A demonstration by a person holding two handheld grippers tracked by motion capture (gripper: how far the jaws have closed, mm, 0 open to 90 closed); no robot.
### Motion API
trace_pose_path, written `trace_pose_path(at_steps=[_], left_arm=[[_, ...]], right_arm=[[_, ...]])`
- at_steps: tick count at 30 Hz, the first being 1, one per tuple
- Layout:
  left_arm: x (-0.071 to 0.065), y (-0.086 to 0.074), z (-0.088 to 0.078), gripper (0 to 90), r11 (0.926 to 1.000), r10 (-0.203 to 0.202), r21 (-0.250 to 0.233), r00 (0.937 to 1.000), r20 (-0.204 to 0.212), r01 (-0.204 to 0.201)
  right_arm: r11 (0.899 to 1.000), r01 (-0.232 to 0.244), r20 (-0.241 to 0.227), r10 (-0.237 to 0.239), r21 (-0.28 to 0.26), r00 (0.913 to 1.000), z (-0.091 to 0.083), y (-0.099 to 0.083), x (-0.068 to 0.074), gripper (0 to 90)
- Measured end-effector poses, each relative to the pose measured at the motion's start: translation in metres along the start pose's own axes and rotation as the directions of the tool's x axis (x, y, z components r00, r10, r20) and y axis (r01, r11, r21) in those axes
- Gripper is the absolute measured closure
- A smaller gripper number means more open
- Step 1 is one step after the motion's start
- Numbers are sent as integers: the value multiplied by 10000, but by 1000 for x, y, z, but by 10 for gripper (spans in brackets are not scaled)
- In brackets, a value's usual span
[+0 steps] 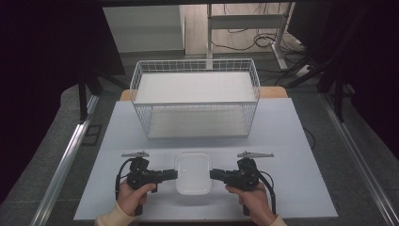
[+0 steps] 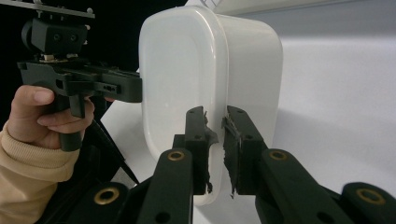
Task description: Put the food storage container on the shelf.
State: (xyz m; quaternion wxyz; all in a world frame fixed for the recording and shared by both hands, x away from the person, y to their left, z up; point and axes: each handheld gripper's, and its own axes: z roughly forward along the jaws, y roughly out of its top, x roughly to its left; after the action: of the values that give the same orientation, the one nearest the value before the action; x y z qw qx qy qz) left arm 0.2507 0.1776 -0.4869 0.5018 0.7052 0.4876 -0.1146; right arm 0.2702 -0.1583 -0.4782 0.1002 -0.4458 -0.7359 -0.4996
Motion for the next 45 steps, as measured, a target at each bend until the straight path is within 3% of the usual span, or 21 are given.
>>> trace_pose_path(at_steps=[13, 29, 39, 45], left_arm=[[-1, 24, -3, 793, 9984, 452, -324, 9989, -147, -457], [-10, 61, -17, 793, 9930, 894, -762, 9959, -156, -903], [-23, 92, -28, 793, 9845, 1380, -1059, 9901, -272, -1401], [-33, 117, -37, 792, 9771, 1792, -1102, 9832, -336, -1818]], right_arm=[[9987, 454, 90, -452, -232, 9989, 0, 25, 0, 797], [9927, 1014, 157, -1006, -652, 9948, -8, 64, 13, 797], [9841, 1509, 334, -1484, -937, 9884, -17, 95, 26, 797], [9744, 1909, 414, -1872, -1190, 9814, -24, 116, 35, 797]])
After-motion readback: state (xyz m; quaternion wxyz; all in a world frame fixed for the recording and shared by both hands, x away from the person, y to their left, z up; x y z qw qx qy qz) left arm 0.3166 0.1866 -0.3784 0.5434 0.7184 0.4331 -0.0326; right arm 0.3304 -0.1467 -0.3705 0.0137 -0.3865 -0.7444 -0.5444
